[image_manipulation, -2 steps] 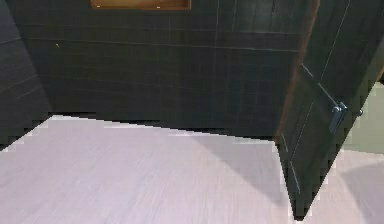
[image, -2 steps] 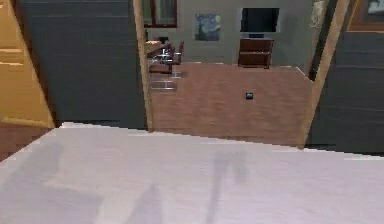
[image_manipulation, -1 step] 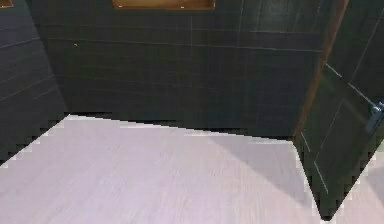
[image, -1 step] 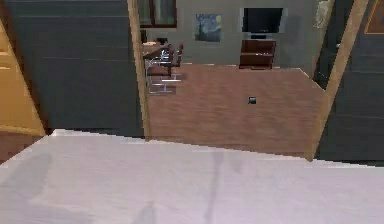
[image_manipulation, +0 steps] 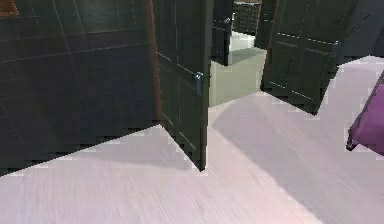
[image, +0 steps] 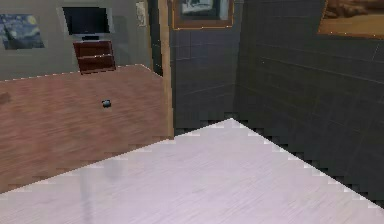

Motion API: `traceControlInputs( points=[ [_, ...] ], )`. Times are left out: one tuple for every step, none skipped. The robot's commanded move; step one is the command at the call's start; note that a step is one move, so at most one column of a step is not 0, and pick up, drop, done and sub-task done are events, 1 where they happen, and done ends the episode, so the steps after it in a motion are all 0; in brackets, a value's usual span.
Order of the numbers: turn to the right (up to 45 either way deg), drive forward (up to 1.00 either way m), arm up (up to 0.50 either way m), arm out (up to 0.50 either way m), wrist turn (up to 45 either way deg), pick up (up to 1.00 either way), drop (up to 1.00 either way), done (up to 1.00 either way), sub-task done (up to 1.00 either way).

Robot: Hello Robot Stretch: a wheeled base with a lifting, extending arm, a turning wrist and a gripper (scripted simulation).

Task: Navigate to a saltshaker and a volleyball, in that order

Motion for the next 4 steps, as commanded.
traceControlInputs(
  points=[
    [0.0,0.25,0.00,0.00,0.0,0.00,0.00,0.00,0.00],
    [-45.0,0.00,0.00,0.00,0.0,0.00,0.00,0.00,0.00],
    [-42.0,0.00,0.00,0.00,0.0,0.00,0.00,0.00,0.00],
    [0.0,0.80,0.00,0.00,0.0,0.00,0.00,0.00,0.00]
  ],
)
